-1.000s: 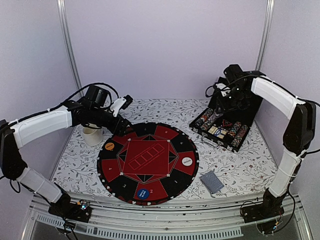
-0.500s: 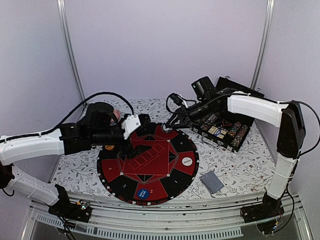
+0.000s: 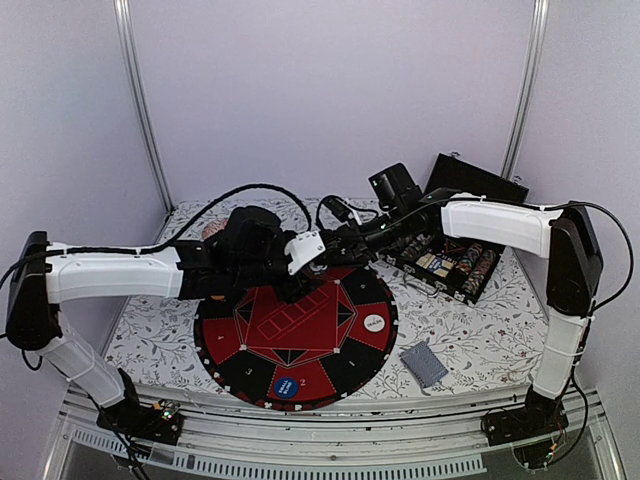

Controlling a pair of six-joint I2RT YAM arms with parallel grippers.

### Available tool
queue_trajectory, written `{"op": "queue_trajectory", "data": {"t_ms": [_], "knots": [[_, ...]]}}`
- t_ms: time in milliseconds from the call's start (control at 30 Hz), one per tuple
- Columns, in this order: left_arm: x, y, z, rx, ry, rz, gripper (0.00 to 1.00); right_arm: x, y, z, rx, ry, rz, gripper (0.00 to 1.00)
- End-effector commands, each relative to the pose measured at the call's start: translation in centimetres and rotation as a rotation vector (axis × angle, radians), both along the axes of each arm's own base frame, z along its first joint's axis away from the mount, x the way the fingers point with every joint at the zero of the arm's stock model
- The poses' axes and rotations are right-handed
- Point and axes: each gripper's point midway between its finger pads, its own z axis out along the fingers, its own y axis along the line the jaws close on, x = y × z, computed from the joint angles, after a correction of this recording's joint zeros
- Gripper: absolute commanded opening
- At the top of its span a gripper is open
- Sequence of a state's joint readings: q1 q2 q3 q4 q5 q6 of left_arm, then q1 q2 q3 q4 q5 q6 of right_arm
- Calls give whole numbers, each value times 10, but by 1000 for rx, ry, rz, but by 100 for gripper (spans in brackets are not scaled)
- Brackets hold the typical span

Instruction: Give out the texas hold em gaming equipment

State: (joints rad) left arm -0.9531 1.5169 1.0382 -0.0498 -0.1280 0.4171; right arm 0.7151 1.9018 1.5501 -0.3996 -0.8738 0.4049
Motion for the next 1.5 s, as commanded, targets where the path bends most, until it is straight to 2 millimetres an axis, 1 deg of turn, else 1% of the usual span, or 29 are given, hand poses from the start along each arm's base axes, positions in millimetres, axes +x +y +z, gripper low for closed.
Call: {"op": "queue_trajectory", "data": {"t_ms": [0,100,300,333,400,433,467,533,567,633,700,733,833,933,1000,1067,1167,1267,1367,1467], "knots": [[6,-12,12,-42,-4,9,72,-2,6,2,35,-6,25,2],[5,-16,11,-53,20,-1,67,-2,7,2,36,-6,25,2],[5,-16,7,-52,49,6,48,-3,6,-3,26,2,25,3],[5,-15,6,-51,53,7,47,-3,6,-4,25,2,25,3],[5,-14,5,-48,58,10,47,-3,5,-4,22,1,23,2],[5,-14,4,-46,60,13,49,-3,5,-5,18,1,23,2],[4,-14,3,-43,65,12,54,-4,4,-5,14,2,22,2],[1,-11,1,-38,87,13,70,-4,1,-10,-15,0,15,3],[-1,-9,1,-39,99,15,75,-3,-1,-13,-35,-8,7,2],[-10,-3,1,-43,132,11,79,-7,-7,-22,-68,-8,11,2],[-22,3,0,-46,179,-7,82,-15,-13,-34,-92,8,24,2],[-31,7,0,-54,212,-16,84,-21,-15,-41,-105,19,34,3],[-56,22,-1,-60,300,-43,88,-48,-17,-67,-164,47,101,2],[-67,41,5,-81,345,-2,91,-84,-8,-92,-209,81,217,2],[-66,56,9,-103,363,54,92,-107,0,-107,-208,103,299,2],[-60,68,13,-128,373,113,93,-119,6,-119,-222,118,336,2],[-51,85,13,-157,397,188,93,-130,13,-134,-244,129,374,2],[-44,95,9,-170,418,244,93,-143,17,-147,-252,161,412,2],[-39,102,7,-178,437,279,93,-152,15,-158,-275,174,433,3],[-38,104,6,-179,439,287,93,-152,12,-167,-308,170,431,2]]}}
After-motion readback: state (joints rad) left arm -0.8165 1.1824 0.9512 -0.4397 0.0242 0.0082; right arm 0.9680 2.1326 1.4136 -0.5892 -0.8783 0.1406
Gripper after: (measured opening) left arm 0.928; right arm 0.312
